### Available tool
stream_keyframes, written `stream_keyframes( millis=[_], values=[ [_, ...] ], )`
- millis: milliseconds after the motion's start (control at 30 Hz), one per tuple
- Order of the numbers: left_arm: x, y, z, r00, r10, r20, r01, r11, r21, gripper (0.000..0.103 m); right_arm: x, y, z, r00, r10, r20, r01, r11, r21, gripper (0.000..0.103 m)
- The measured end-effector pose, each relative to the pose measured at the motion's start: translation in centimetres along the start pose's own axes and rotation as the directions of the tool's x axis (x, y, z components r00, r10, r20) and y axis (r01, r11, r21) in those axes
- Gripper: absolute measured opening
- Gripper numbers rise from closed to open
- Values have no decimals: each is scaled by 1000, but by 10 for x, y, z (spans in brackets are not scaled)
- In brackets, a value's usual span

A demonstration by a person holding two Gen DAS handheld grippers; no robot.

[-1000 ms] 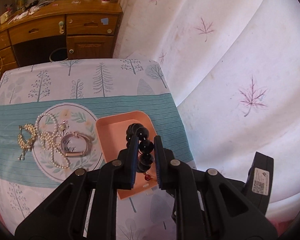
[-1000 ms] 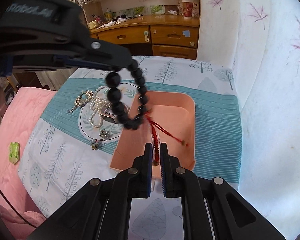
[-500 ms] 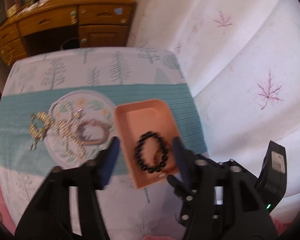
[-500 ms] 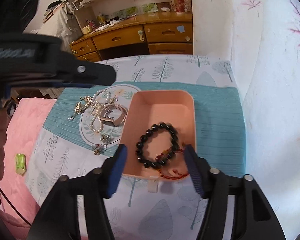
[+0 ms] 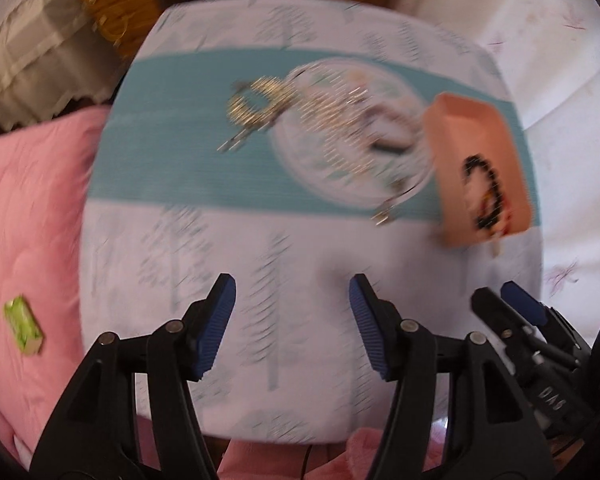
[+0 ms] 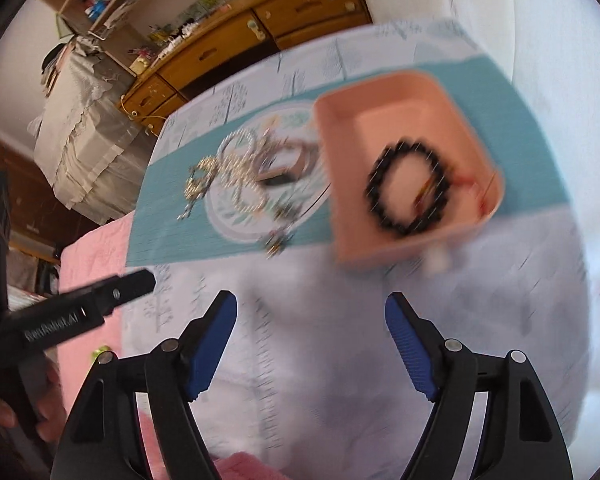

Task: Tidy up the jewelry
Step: 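Move the left tool back toward the gold leaf hair clip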

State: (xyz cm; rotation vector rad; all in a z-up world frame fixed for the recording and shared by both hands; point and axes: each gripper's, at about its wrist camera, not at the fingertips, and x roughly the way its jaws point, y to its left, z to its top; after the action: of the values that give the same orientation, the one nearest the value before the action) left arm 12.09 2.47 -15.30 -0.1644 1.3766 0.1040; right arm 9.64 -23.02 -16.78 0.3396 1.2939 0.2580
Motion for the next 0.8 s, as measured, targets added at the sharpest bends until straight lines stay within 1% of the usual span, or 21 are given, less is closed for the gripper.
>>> stream_keyframes(
  millis=[67, 167, 233, 300, 333, 367, 433, 467, 533, 600, 667, 700, 733, 800],
  values=[
    [4, 24, -8, 999, -17, -34, 16, 1000, -17, 56, 9, 13, -14, 1000, 3, -28, -2, 1000, 27, 78],
    [11, 61, -19, 997, -20, -68, 19, 999, -26, 57, 23, 38, -34, 996, -49, -72, 51, 999, 20, 78],
    [11, 73, -22, 998, 14, -64, -14, 1000, 4, 57, 29, 53, -46, 993, -83, -85, 83, 997, -8, 78],
    [10, 83, -25, 996, 78, -33, -75, 994, 77, 58, 34, 75, -63, 990, -115, -83, 111, 992, -56, 78],
    [10, 87, -26, 994, 112, -10, -110, 986, 127, 58, 36, 84, -69, 988, -130, -82, 123, 989, -86, 78],
    [8, 89, -25, 991, 136, 10, -135, 976, 172, 58, 38, 92, -73, 986, -148, -81, 137, 983, -121, 78],
    [5, 88, -20, 987, 150, 52, -159, 956, 248, 58, 39, 110, -80, 979, -191, -69, 175, 965, -198, 78],
    [3, 88, -19, 987, 143, 77, -160, 944, 288, 58, 39, 119, -83, 977, -210, -46, 193, 950, -244, 78],
    [2, 87, -14, 988, 103, 114, -138, 923, 359, 58, 35, 135, -86, 971, -238, 19, 230, 912, -339, 78],
    [2, 87, -8, 990, 57, 128, -107, 897, 429, 58, 32, 148, -89, 969, -235, 70, 242, 876, -417, 78],
    [2, 85, 0, 991, 4, 136, -70, 871, 486, 58, 31, 158, -89, 971, -218, 101, 240, 854, -461, 78],
    [2, 82, 4, 991, -8, 137, -64, 858, 511, 58, 32, 162, -89, 971, -212, 111, 240, 847, -474, 78],
    [2, 79, 9, 990, -15, 140, -65, 835, 547, 58, 31, 164, -87, 971, -208, 119, 240, 845, -478, 78],
    [5, 72, 18, 989, 7, 149, -96, 793, 601, 58, 33, 164, -80, 971, -199, 136, 240, 846, -477, 78]
  ],
)
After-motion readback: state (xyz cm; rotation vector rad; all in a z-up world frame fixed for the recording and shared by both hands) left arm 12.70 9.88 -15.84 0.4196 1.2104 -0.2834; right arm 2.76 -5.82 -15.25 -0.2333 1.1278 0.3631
